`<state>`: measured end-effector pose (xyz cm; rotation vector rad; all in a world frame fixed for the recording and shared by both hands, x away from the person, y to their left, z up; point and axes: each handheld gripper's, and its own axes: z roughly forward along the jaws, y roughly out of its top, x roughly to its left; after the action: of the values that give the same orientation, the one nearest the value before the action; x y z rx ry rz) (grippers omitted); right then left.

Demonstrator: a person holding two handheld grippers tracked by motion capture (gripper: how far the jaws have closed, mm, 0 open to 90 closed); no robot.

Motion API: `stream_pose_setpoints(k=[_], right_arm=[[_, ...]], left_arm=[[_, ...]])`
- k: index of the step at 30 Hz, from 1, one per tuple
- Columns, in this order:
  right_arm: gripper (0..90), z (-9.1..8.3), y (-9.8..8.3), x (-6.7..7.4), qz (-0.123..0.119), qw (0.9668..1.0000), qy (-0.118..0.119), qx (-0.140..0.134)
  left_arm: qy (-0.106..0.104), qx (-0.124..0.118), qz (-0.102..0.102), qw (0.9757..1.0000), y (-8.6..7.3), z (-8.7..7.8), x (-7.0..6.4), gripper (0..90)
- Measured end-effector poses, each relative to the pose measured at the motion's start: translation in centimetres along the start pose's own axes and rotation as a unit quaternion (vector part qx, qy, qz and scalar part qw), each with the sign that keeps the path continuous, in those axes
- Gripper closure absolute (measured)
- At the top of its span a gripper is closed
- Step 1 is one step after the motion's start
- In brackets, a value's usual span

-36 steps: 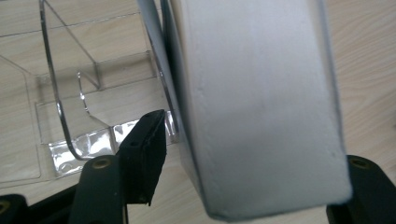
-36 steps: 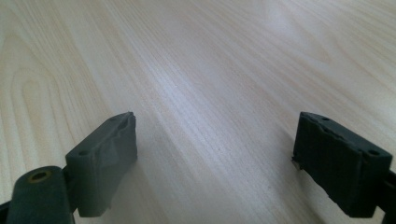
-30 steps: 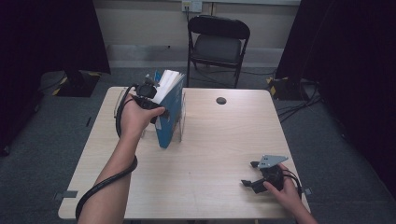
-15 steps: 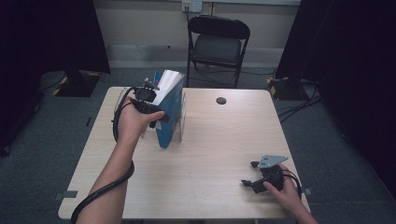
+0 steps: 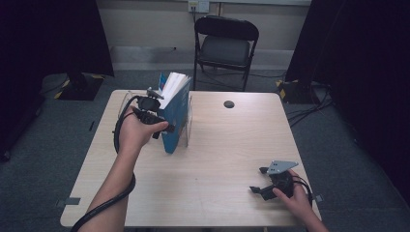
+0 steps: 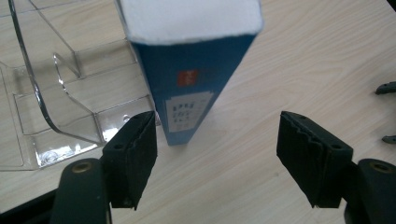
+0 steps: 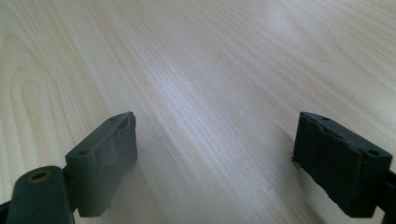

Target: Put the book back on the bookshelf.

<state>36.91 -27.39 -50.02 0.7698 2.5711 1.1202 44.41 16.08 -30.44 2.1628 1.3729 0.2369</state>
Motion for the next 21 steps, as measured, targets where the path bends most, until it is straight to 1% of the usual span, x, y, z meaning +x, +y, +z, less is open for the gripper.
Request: stream_pose_setpoints(k=[6,8,21], right_arm=[[12.9,0.0,0.0,0.0,0.000,1.0000,0.000,0.000],[12.9,0.0,0.0,0.0,0.000,1.0000,0.000,0.000],[12.9,0.0,0.0,0.0,0.000,1.0000,-0.001,0.000]], left_arm=[[-0.003,-0.004,-0.002,1.0000,-0.5,-0.2,0.0,28.8],[-0.007,-0.001,0.000,1.0000,-0.7,-0.3,0.0,28.6],[-0.012,-0.003,-0.005,0.9999,-2.0,0.0,0.4,28.5]])
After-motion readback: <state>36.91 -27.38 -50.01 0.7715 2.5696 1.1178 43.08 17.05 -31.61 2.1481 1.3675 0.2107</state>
